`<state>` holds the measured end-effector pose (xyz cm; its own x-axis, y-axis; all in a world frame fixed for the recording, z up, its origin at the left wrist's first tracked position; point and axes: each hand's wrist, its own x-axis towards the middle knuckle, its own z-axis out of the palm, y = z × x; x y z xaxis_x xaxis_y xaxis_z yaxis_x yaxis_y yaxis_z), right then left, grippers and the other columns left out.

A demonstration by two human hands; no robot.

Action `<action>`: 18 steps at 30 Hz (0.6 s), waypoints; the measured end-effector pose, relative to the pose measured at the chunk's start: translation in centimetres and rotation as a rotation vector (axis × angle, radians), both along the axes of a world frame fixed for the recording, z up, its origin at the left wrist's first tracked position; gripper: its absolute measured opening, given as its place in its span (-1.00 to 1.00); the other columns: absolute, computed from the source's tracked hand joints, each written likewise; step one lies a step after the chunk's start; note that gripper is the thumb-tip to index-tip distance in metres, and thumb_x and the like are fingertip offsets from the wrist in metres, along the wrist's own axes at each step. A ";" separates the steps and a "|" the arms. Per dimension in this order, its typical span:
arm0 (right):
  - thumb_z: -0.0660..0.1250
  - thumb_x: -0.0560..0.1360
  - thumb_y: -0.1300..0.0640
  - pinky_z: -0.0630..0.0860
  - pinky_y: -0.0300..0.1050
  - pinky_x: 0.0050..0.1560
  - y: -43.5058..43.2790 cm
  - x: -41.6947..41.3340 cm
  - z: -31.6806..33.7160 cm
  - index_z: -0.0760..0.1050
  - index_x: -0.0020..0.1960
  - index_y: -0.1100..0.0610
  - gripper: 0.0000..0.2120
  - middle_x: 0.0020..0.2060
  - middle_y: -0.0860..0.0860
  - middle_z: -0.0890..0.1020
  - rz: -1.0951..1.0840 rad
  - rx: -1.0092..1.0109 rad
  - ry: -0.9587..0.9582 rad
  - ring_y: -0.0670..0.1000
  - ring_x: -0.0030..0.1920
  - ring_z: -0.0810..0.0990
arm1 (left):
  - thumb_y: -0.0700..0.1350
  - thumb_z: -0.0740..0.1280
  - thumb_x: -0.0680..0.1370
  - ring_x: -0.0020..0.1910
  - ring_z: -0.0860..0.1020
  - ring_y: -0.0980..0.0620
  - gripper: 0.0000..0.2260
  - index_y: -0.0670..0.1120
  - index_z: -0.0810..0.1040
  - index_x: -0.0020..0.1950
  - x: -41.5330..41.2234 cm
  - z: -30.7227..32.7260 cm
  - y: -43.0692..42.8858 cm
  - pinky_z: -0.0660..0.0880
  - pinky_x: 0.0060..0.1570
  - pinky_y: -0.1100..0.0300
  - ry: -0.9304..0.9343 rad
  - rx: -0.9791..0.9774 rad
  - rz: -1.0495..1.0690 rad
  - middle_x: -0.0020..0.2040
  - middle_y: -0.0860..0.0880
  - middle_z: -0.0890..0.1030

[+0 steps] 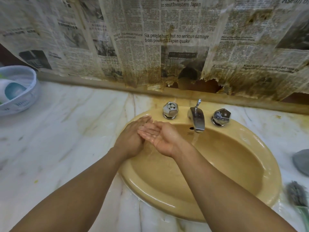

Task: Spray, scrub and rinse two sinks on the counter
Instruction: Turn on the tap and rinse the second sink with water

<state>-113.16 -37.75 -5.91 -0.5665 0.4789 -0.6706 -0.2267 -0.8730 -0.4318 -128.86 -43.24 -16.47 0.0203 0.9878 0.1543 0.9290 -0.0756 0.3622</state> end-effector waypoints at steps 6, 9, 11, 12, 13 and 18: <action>0.19 0.65 0.29 0.64 -0.12 -0.07 -0.2 -0.7 0.9 0.55 -0.04 0.33 -0.80 -0.10 0.26 0.62 0.147 0.391 -0.355 0.15 -0.14 0.64 | -0.05 0.11 0.66 0.66 0.01 0.07 -0.43 -0.04 0.11 0.68 0.4 0.2 -2.6 0.03 0.60 -0.04 0.093 -0.031 0.190 0.69 0.03 0.04; 0.17 0.67 0.25 0.63 -0.04 0.03 0.0 2.1 0.0 0.55 -0.02 0.34 -0.77 -0.04 0.27 0.64 0.077 0.315 -0.363 0.18 -0.06 0.65 | 0.06 0.07 0.61 0.66 -0.06 0.14 -0.37 0.00 0.07 0.69 -0.6 0.4 -4.0 0.04 0.59 -0.01 0.054 -0.071 0.159 0.69 0.10 -0.02; 0.14 0.70 0.22 0.62 0.01 0.07 0.4 4.6 -0.9 0.54 0.01 0.36 -0.73 0.01 0.29 0.65 -0.028 0.156 -0.293 0.19 -0.02 0.65 | 0.08 0.10 0.60 0.64 -0.10 0.20 -0.36 0.05 0.05 0.69 -1.1 0.4 -4.6 0.03 0.61 0.02 0.001 -0.084 0.144 0.68 0.16 -0.03; 0.14 0.70 0.21 0.61 0.02 0.05 0.7 6.1 -1.5 0.54 0.04 0.37 -0.73 0.04 0.29 0.64 -0.097 0.069 -0.250 0.20 -0.01 0.64 | 0.09 0.11 0.60 0.64 -0.10 0.23 -0.36 0.08 0.06 0.69 -1.2 0.5 -4.8 0.04 0.61 0.04 -0.022 -0.084 0.155 0.68 0.18 -0.02; 0.14 0.70 0.21 0.60 0.02 0.04 0.9 7.5 -2.0 0.54 0.09 0.38 -0.73 0.09 0.29 0.64 -0.175 -0.014 -0.211 0.21 0.02 0.64 | 0.08 0.14 0.60 0.63 -0.11 0.24 -0.36 0.09 0.06 0.69 -1.0 0.7 -4.8 0.04 0.61 0.06 -0.039 -0.083 0.175 0.68 0.20 -0.02; 0.09 0.73 0.16 0.55 0.02 0.21 2.3 12.5 -4.0 0.44 0.33 0.38 -0.65 0.08 0.26 0.61 -0.460 -0.177 -0.120 0.20 0.05 0.61 | 0.03 0.25 0.67 0.66 -0.09 0.08 -0.33 -0.01 -0.02 0.70 0.6 1.3 -3.9 -0.01 0.57 0.13 0.006 -0.111 0.310 0.69 0.07 -0.12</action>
